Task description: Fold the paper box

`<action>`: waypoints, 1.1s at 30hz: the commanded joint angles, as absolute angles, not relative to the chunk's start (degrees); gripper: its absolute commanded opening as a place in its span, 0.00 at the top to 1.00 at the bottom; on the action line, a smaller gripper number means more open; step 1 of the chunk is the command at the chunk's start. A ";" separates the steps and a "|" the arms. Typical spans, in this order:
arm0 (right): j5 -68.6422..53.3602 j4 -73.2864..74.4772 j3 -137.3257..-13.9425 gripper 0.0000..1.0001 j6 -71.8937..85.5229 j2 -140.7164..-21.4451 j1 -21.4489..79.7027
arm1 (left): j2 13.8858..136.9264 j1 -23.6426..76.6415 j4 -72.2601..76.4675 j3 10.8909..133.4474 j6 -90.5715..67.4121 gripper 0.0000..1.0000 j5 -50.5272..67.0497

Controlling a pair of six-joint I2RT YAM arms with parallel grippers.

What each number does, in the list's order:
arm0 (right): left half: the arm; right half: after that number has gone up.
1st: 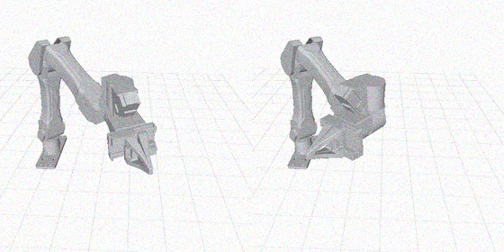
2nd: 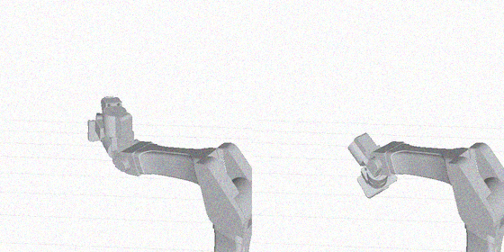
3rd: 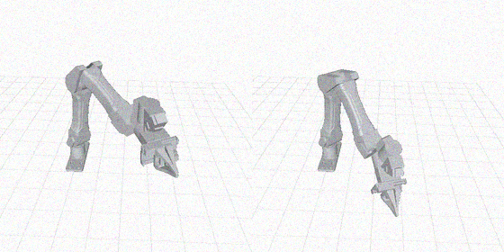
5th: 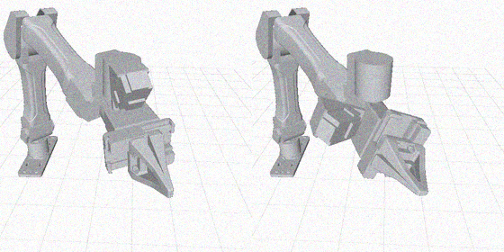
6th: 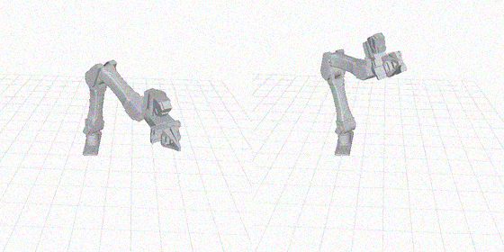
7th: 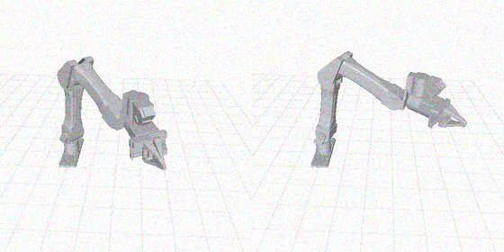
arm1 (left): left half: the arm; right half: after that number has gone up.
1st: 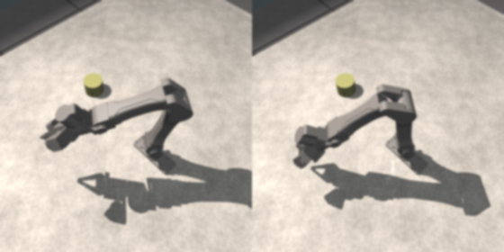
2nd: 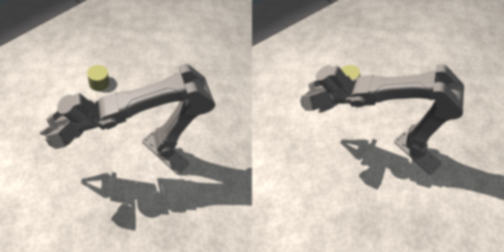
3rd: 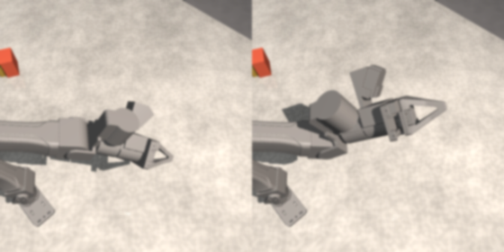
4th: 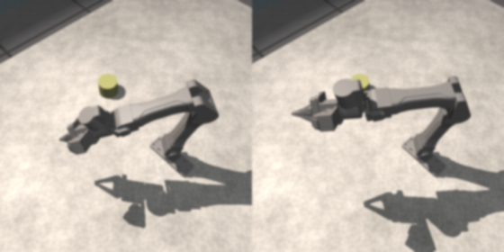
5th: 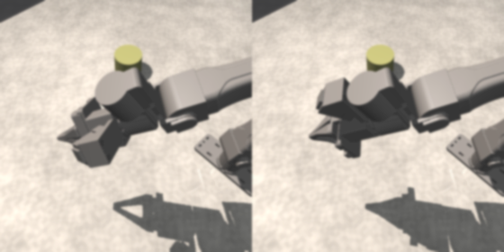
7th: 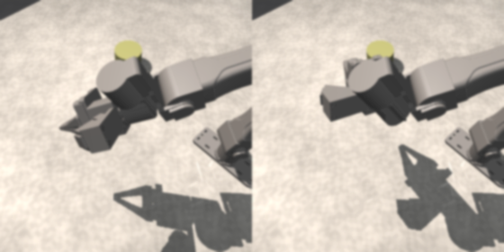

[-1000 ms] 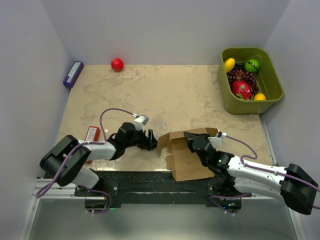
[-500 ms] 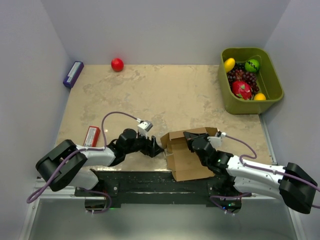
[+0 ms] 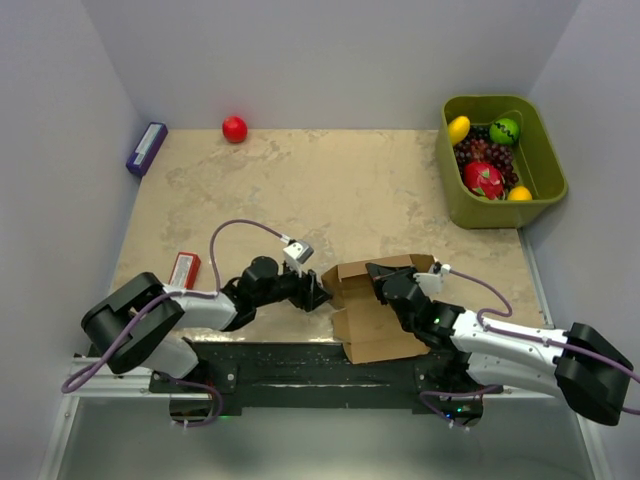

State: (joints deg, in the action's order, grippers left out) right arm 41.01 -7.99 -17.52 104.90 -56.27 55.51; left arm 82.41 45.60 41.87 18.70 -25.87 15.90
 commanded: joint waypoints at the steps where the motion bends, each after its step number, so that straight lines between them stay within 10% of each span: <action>1: 43.59 -8.61 -18.54 1.00 103.27 -56.78 55.72 | 83.58 46.93 47.63 21.27 -22.77 0.41 17.31; 33: 42.28 -18.90 -10.55 1.00 93.08 -52.12 55.72 | 89.38 59.94 40.34 28.39 -13.62 0.57 -0.43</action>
